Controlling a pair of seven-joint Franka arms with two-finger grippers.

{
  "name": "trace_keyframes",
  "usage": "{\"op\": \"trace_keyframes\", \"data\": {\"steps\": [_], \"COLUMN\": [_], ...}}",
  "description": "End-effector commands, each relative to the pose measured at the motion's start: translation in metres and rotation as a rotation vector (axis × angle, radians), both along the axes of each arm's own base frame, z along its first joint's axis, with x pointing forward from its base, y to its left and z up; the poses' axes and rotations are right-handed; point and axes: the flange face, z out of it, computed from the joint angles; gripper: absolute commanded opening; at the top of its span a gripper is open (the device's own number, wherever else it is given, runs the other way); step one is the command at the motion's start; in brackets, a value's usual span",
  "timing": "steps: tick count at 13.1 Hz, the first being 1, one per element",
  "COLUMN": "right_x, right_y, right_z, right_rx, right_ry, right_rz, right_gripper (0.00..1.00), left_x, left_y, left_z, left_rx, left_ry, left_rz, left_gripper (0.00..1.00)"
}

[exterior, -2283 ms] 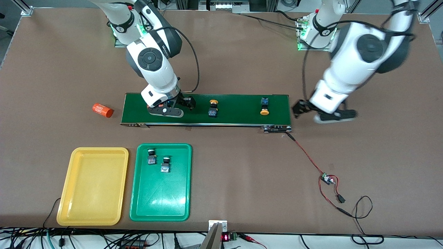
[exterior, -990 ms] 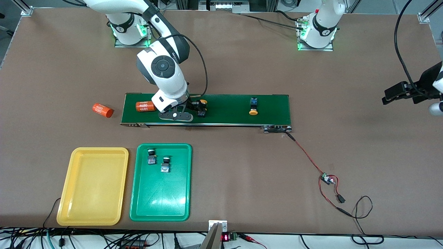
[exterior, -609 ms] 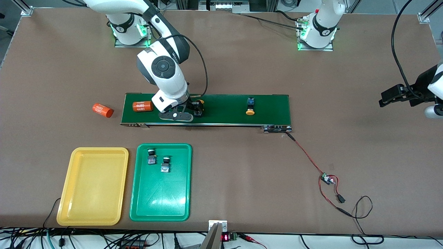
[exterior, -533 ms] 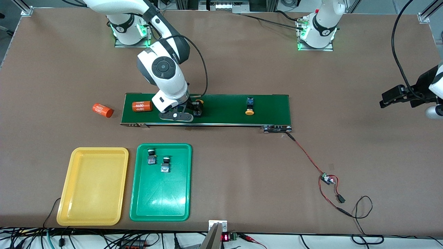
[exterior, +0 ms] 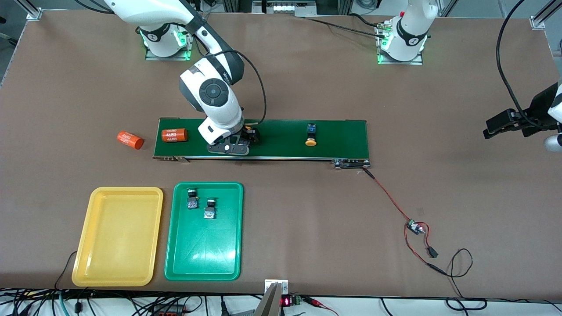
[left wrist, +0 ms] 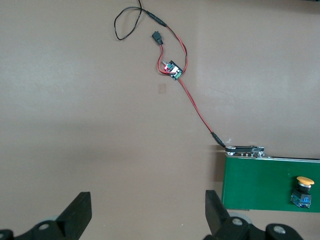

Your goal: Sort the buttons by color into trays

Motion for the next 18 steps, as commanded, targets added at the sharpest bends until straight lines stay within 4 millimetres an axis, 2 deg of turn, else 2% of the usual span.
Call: {"op": "trace_keyframes", "data": {"steps": [1, 3, 4, 6, 7, 8, 10, 12, 14, 15, 18], "right_x": [-0.001, -0.002, -0.001, 0.0, 0.001, 0.002, 0.003, 0.004, 0.008, 0.012, 0.044], "right_y": [0.002, 0.002, 0.001, -0.001, -0.002, -0.004, -0.007, -0.011, -0.014, -0.019, -0.041], "right_z": [-0.005, -0.009, -0.009, -0.009, -0.009, -0.011, -0.013, -0.015, -0.011, -0.005, 0.055], "right_rx": [-0.008, -0.012, -0.011, -0.012, -0.014, -0.015, -0.019, -0.026, -0.025, -0.038, -0.089], "right_ry": [0.007, 0.012, 0.011, 0.013, 0.011, 0.014, 0.015, 0.02, 0.019, 0.026, 0.078], "right_rz": [0.011, 0.019, 0.036, 0.041, 0.043, 0.053, 0.072, 0.082, 0.084, 0.078, 0.089], "right_gripper": [0.91, 0.83, 0.81, 0.77, 0.71, 0.61, 0.27, 0.12, 0.05, 0.02, 0.01], "left_x": [-0.003, -0.006, -0.004, -0.004, -0.004, -0.004, -0.004, -0.005, -0.006, -0.006, -0.007], "left_y": [-0.004, 0.012, 0.003, 0.001, 0.0, 0.001, -0.004, -0.011, -0.01, -0.01, -0.007], "left_z": [0.006, 0.017, 0.011, 0.01, 0.009, 0.006, 0.009, 0.01, 0.011, 0.01, 0.008], "left_rx": [-0.008, -0.019, -0.013, -0.009, -0.008, -0.006, -0.006, -0.008, -0.009, -0.009, -0.007], "left_ry": [-0.017, -0.037, -0.029, -0.022, -0.015, -0.01, -0.014, -0.016, -0.016, -0.013, 0.001], "left_rz": [0.006, 0.023, 0.011, 0.003, 0.006, 0.009, -0.001, -0.015, -0.012, -0.012, -0.008], "left_gripper": [1.0, 1.0, 1.0, 1.0, 1.0, 1.0, 1.0, 1.0, 1.0, 1.0, 1.0]}}
